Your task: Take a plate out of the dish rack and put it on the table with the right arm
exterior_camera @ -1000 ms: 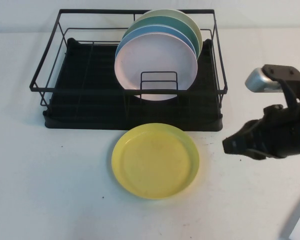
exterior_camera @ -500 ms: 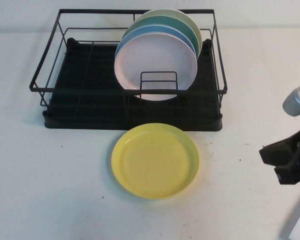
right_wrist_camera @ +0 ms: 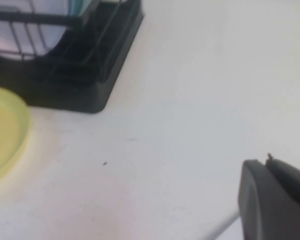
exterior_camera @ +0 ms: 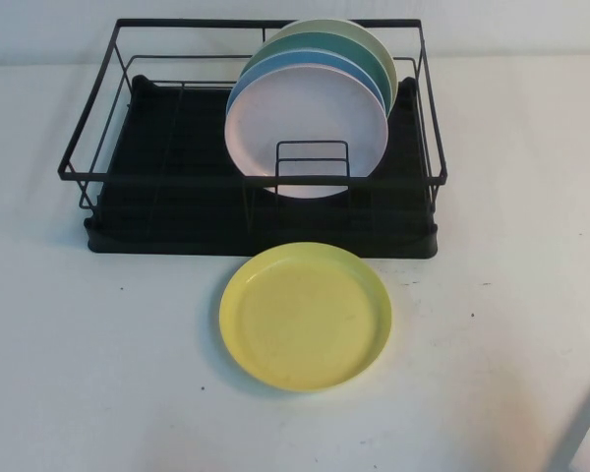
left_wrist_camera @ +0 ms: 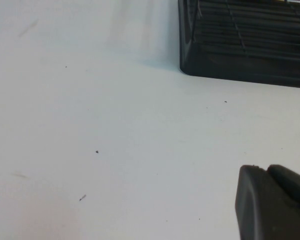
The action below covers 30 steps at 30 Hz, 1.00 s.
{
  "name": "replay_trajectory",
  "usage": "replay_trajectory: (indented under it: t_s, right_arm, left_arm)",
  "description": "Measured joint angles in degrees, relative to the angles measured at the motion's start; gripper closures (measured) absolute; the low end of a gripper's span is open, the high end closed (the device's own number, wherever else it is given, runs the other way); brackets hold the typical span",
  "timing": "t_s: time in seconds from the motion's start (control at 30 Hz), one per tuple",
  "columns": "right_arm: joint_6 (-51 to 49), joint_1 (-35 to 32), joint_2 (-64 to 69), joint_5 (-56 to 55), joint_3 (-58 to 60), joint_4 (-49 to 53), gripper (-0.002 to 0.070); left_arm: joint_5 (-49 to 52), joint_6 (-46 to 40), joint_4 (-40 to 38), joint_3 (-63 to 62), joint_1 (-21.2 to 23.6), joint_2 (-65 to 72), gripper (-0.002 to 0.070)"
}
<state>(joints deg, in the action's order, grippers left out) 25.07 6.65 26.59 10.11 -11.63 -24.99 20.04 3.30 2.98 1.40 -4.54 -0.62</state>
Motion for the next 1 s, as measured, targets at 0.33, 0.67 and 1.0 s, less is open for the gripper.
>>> replay_trajectory:
  t_s: [0.33,0.67,1.0]
  right_arm:
    - [0.0,-1.26,-23.97,-7.54,13.0,-0.19,0.0694]
    - [0.1,-1.26,-26.99,-5.31,13.32,-0.19,0.0694]
    - [-11.96,-1.26,-26.99,0.87,13.32,11.04,0.0694]
  left_arm:
    - [0.0,0.0,0.0,0.0,0.0,0.0,0.0679]
    - [0.0,0.0,0.0,0.0,0.0,0.0,0.0679]
    - [0.0,0.0,0.0,0.0,0.0,0.0,0.0679]
